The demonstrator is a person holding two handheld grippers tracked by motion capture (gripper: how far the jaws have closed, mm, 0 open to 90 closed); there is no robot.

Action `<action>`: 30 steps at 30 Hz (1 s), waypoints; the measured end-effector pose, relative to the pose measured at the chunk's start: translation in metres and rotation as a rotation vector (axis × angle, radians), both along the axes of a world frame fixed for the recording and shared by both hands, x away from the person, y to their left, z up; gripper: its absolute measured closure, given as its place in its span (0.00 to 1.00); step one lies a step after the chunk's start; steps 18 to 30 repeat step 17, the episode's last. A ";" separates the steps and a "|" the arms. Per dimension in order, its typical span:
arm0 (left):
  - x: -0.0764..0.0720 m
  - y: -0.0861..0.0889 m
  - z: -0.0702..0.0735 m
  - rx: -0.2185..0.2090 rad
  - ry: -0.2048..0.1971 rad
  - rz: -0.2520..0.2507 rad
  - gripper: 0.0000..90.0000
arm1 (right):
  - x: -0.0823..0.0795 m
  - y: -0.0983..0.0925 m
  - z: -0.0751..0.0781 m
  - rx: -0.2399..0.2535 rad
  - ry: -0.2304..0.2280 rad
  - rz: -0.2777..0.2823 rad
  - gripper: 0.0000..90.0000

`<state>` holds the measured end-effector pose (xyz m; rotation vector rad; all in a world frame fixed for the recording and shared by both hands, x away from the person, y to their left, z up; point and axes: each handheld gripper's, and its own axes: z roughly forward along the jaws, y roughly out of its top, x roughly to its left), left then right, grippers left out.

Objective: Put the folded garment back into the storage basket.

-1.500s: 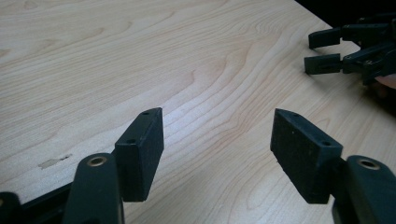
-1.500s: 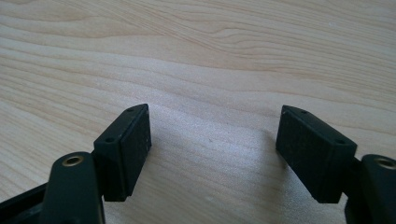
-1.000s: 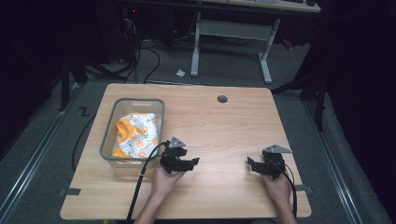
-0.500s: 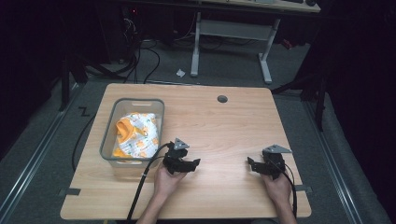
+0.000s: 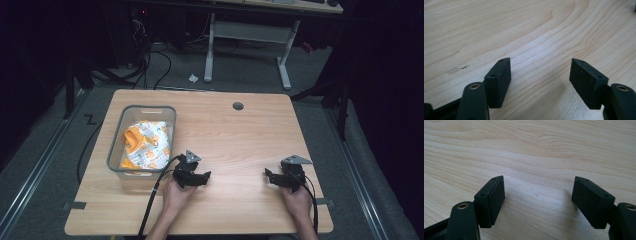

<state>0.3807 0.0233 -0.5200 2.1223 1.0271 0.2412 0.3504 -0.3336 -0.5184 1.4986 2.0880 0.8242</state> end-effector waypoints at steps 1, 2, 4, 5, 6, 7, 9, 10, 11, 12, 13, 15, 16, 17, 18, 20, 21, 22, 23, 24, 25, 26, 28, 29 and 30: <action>-0.002 -0.003 -0.002 0.024 -0.038 -0.004 0.36 | 0.000 0.000 0.000 0.000 0.000 0.000 0.30; -0.005 -0.005 -0.005 0.046 -0.080 -0.006 0.34 | 0.000 0.000 0.000 0.000 0.000 0.000 0.30; -0.007 -0.007 -0.005 0.061 -0.088 -0.003 0.33 | 0.000 0.000 0.000 -0.001 0.000 0.001 0.30; -0.007 -0.007 -0.005 0.060 -0.087 0.002 0.33 | 0.000 0.000 0.000 -0.001 0.000 0.001 0.30; -0.007 -0.007 -0.005 0.059 -0.087 0.004 0.33 | 0.000 0.000 0.000 0.000 0.000 0.000 0.30; -0.007 -0.007 -0.005 0.060 -0.086 0.005 0.33 | 0.000 0.000 0.000 0.000 0.000 0.001 0.30; -0.007 -0.007 -0.005 0.059 -0.085 0.006 0.33 | 0.000 0.000 0.000 0.000 0.000 0.000 0.30; -0.007 -0.007 -0.005 0.059 -0.085 0.006 0.33 | 0.000 0.000 0.000 0.000 0.000 0.000 0.30; -0.007 -0.007 -0.005 0.059 -0.085 0.006 0.33 | 0.000 0.000 0.000 0.000 0.000 0.000 0.30; -0.007 -0.007 -0.005 0.058 -0.085 0.006 0.33 | 0.000 0.000 0.000 0.000 0.000 0.001 0.30; -0.007 -0.007 -0.005 0.058 -0.085 0.006 0.33 | 0.000 0.000 0.000 0.000 0.000 0.000 0.30; -0.007 -0.007 -0.005 0.058 -0.084 0.006 0.33 | 0.000 0.000 0.000 0.000 0.000 -0.001 0.30; -0.007 -0.007 -0.005 0.058 -0.085 0.006 0.33 | 0.000 0.000 0.000 0.000 0.000 -0.002 0.30; -0.007 -0.007 -0.005 0.058 -0.085 0.006 0.33 | 0.000 0.000 0.000 0.000 0.000 -0.002 0.30; -0.007 -0.007 -0.005 0.058 -0.085 0.006 0.33 | 0.000 0.000 0.000 0.000 0.000 -0.002 0.30; -0.007 -0.007 -0.005 0.058 -0.085 0.006 0.33 | 0.000 0.000 0.000 0.000 0.000 -0.002 0.30; -0.007 -0.007 -0.005 0.058 -0.085 0.006 0.33 | 0.000 0.000 0.000 0.000 0.000 -0.002 0.30; -0.007 -0.007 -0.005 0.058 -0.085 0.006 0.33 | 0.000 0.000 0.000 0.000 0.000 -0.002 0.30; -0.007 -0.007 -0.005 0.058 -0.085 0.006 0.33 | 0.000 0.000 0.000 0.000 0.000 -0.002 0.30; -0.007 -0.007 -0.005 0.058 -0.085 0.006 0.33 | 0.000 0.000 0.000 0.000 0.000 -0.002 0.30; -0.007 -0.007 -0.005 0.058 -0.085 0.006 0.33 | 0.000 0.000 0.000 0.000 0.000 -0.002 0.30; -0.007 -0.007 -0.005 0.058 -0.085 0.006 0.33 | 0.000 0.000 0.000 0.000 0.000 -0.002 0.30; -0.007 -0.007 -0.005 0.058 -0.085 0.006 0.33 | 0.000 0.000 0.000 0.000 0.000 -0.002 0.30; -0.007 -0.007 -0.005 0.058 -0.085 0.006 0.33 | 0.000 0.000 0.000 0.000 0.000 -0.002 0.30; -0.007 -0.007 -0.005 0.058 -0.085 0.006 0.33 | 0.000 0.000 0.000 0.000 0.000 -0.002 0.30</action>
